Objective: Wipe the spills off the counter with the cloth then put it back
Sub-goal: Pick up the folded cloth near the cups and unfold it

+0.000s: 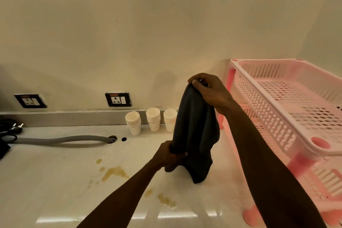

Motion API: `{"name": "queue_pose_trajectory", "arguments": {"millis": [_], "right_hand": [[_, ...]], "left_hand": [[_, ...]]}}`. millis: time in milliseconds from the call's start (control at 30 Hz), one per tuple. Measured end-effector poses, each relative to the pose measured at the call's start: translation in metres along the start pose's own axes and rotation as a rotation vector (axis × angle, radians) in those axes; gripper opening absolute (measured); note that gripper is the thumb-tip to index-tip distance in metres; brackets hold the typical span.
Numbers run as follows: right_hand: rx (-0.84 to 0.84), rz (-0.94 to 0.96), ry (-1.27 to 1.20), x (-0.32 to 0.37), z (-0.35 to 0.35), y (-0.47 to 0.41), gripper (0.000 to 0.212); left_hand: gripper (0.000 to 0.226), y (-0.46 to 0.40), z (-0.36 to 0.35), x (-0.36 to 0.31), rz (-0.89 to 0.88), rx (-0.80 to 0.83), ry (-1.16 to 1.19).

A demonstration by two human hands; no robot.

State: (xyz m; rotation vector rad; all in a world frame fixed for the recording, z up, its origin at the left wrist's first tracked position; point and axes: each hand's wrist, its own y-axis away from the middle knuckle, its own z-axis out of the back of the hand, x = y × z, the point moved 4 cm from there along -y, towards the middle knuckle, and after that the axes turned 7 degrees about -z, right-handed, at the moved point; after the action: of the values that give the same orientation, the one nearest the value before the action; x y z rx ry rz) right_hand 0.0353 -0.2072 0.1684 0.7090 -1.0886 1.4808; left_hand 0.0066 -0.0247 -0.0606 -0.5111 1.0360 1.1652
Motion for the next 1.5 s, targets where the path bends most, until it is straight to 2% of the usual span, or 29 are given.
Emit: {"name": "queue_pose_trajectory", "arguments": {"millis": [133, 200, 300, 433, 600, 667, 767, 900, 1000, 1100, 1267, 1367, 1500], "right_hand": [[-0.161, -0.038, -0.05, 0.002, 0.026, -0.007, 0.015], [-0.213, -0.073, -0.065, -0.001, 0.037, -0.008, 0.007], [-0.211, -0.111, -0.077, -0.013, 0.046, -0.006, 0.026], [-0.339, -0.147, -0.06, -0.03, 0.049, -0.001, 0.017], [-0.454, -0.273, -0.129, -0.051, 0.05, 0.005, 0.025], [-0.444, -0.317, -0.123, -0.058, 0.042, 0.009, 0.026], [-0.433, -0.345, -0.084, -0.063, 0.018, 0.021, 0.022], [-0.308, -0.332, -0.135, -0.062, -0.024, 0.04, 0.009], [-0.227, -0.214, -0.075, -0.055, -0.05, 0.052, 0.008], [-0.229, -0.118, 0.008, -0.053, -0.062, 0.063, 0.017], [-0.223, -0.177, -0.033, -0.063, -0.054, 0.07, 0.02], [-0.141, -0.071, 0.093, -0.058, -0.058, 0.073, 0.026], [-0.043, 0.039, 0.188, -0.051, -0.062, 0.077, 0.035]], "left_hand": [[0.033, 0.008, 0.027, 0.016, 0.026, 0.026, 0.066], [0.022, 0.013, 0.046, 0.025, 0.036, -0.009, 0.148], [0.027, 0.021, 0.075, 0.036, 0.052, -0.078, 0.266], [0.026, 0.031, 0.108, 0.046, 0.074, -0.146, 0.4], [0.024, 0.038, 0.132, 0.035, 0.148, -0.319, 0.584], [0.022, 0.038, 0.133, 0.015, 0.143, -0.364, 0.662], [0.024, 0.033, 0.123, -0.031, 0.085, -0.324, 0.727], [0.009, 0.026, 0.099, -0.09, -0.007, -0.258, 0.679], [0.014, 0.021, 0.082, -0.116, -0.072, -0.26, 0.583], [0.02, 0.021, 0.072, -0.125, -0.108, -0.309, 0.535], [0.014, 0.027, 0.072, -0.122, -0.132, -0.351, 0.53], [0.013, 0.03, 0.07, -0.125, -0.145, -0.335, 0.529], [0.035, 0.033, 0.071, -0.131, -0.181, -0.29, 0.394]]}}
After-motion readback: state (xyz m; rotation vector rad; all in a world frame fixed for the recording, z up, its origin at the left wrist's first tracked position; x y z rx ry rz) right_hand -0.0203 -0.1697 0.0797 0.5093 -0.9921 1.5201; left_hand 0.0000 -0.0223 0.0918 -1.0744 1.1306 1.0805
